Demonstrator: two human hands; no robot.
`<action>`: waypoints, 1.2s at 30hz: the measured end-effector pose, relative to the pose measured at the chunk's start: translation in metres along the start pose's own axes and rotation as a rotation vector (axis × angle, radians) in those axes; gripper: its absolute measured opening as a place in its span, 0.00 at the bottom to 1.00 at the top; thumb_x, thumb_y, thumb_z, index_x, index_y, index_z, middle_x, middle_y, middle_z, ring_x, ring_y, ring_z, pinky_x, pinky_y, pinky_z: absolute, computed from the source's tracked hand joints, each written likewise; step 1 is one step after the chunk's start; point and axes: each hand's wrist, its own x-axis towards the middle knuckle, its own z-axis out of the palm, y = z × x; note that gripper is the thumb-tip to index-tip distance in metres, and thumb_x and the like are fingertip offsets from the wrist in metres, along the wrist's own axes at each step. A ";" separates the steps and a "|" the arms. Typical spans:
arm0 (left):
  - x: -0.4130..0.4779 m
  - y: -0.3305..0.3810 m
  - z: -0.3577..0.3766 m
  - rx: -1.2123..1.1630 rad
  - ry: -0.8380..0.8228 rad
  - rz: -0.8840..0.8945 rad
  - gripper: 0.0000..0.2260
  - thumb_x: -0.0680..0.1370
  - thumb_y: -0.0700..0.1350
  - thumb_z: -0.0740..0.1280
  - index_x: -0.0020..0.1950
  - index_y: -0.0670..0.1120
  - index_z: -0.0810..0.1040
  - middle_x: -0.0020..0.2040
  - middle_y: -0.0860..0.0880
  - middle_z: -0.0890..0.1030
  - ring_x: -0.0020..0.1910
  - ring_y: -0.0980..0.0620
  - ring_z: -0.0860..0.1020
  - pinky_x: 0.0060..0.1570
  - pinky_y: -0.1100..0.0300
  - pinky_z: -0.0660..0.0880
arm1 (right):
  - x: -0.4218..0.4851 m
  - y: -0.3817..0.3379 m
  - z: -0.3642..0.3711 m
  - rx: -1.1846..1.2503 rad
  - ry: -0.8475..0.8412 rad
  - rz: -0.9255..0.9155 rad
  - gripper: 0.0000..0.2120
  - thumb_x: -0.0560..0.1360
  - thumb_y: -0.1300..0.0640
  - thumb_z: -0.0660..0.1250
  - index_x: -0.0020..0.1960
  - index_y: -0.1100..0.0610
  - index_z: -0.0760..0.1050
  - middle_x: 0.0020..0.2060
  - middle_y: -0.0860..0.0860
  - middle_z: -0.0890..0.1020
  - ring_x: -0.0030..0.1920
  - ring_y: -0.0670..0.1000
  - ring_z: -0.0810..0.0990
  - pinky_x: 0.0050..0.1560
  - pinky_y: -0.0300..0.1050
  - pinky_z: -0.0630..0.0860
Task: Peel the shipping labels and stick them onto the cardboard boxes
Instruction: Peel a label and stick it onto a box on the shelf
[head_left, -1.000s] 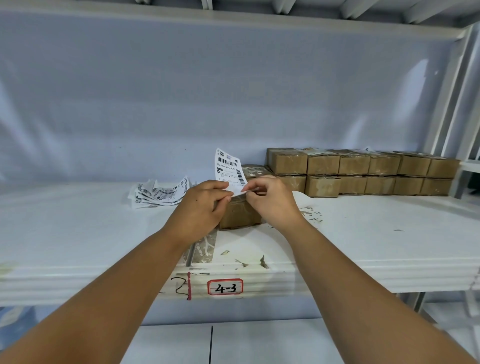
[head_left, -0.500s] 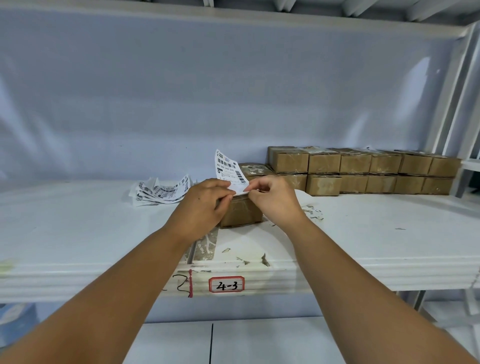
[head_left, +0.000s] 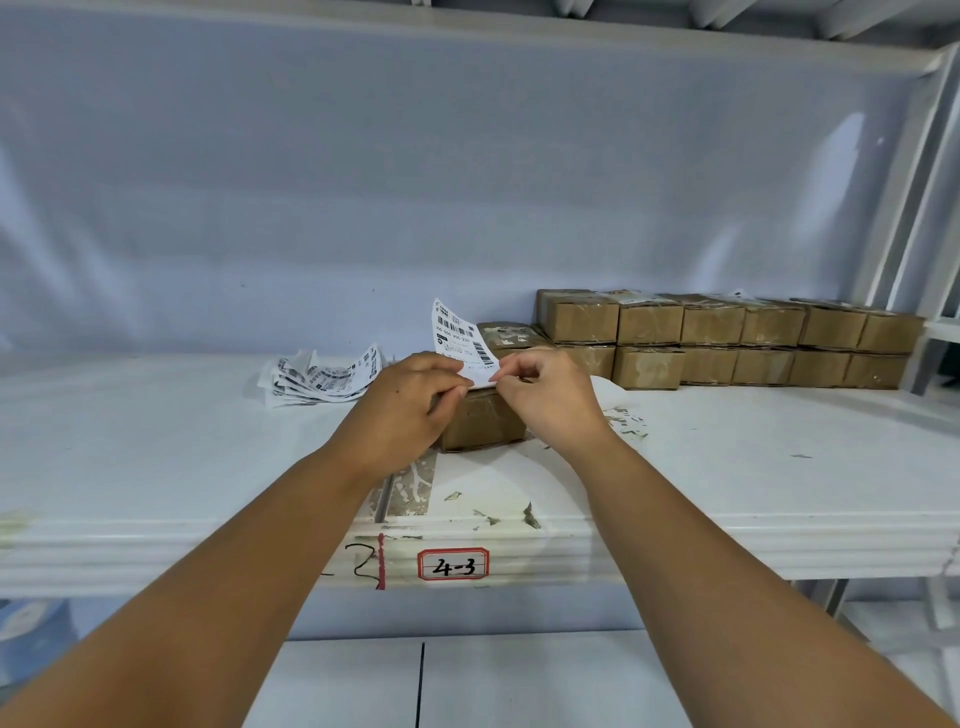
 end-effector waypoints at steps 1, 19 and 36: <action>0.000 0.000 0.000 0.001 -0.004 0.001 0.10 0.79 0.41 0.63 0.57 0.43 0.82 0.61 0.47 0.78 0.60 0.51 0.75 0.57 0.72 0.60 | 0.000 0.000 0.000 0.005 0.000 0.003 0.08 0.74 0.62 0.65 0.41 0.60 0.82 0.41 0.45 0.80 0.45 0.46 0.77 0.42 0.35 0.72; -0.005 -0.002 -0.005 -0.046 -0.102 0.022 0.14 0.79 0.44 0.64 0.63 0.52 0.77 0.62 0.53 0.78 0.62 0.55 0.74 0.58 0.67 0.65 | 0.007 0.008 0.003 0.241 -0.036 0.192 0.10 0.74 0.57 0.67 0.34 0.54 0.80 0.43 0.49 0.85 0.51 0.53 0.82 0.52 0.50 0.78; -0.006 0.004 -0.010 0.017 0.019 -0.079 0.17 0.76 0.55 0.55 0.50 0.53 0.82 0.49 0.56 0.82 0.48 0.53 0.78 0.45 0.57 0.73 | 0.004 0.007 0.002 0.295 -0.113 0.108 0.12 0.74 0.65 0.66 0.38 0.49 0.78 0.38 0.43 0.80 0.44 0.45 0.78 0.44 0.35 0.71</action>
